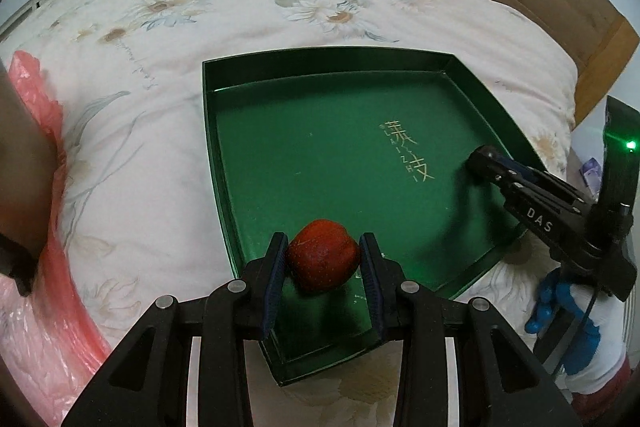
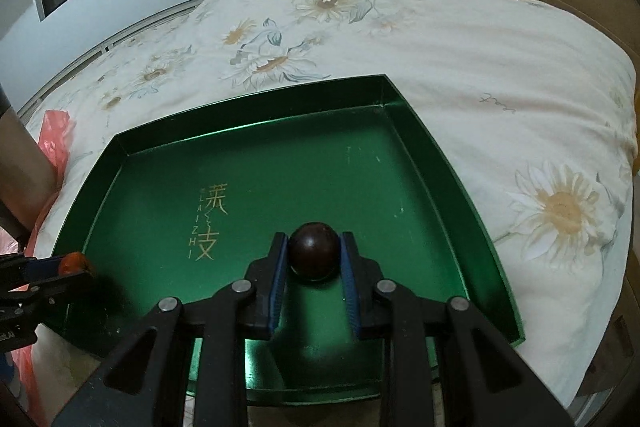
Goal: Organize fruits
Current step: 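Carry the plum in right tool and apple in left tool over the green tray, then open right tool to drop the plum while left tool drops the apple in tray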
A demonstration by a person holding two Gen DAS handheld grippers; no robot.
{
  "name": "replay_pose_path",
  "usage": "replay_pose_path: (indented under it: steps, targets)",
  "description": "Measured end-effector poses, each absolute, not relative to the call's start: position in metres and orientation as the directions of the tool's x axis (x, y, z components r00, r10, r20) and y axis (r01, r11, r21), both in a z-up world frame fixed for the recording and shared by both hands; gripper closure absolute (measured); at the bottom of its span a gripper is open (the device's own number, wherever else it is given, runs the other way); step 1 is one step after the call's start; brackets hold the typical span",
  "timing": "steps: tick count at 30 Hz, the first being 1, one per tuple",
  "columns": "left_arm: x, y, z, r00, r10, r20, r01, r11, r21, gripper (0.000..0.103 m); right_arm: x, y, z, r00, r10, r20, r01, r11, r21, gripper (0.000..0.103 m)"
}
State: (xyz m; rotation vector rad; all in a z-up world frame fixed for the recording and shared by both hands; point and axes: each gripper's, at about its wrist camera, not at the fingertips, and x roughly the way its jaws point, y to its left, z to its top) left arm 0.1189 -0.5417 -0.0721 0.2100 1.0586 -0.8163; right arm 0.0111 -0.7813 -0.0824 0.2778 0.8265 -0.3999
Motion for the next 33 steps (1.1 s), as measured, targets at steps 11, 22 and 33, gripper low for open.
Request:
replay_pose_path:
  steps: [11,22,33]
  targets:
    - [0.117,-0.512,-0.076,0.272,-0.437,-0.858,0.624,0.758,-0.188,0.071,0.015,-0.760,-0.082,0.615,-0.217,-0.758,0.398,0.915,0.062,0.051]
    - [0.110,-0.485,-0.068,0.277,-0.392,-0.877,0.593,0.788,-0.165,0.070,0.027,-0.725,-0.077,0.603,-0.177,-0.778,0.340,0.939,0.049,0.040]
    - [0.095,-0.471,-0.028,0.341,-0.434,-0.834,0.629,0.765,-0.141,0.049,0.023,-0.700,-0.046,0.618,-0.195,-0.761,0.319,0.948,0.016,0.008]
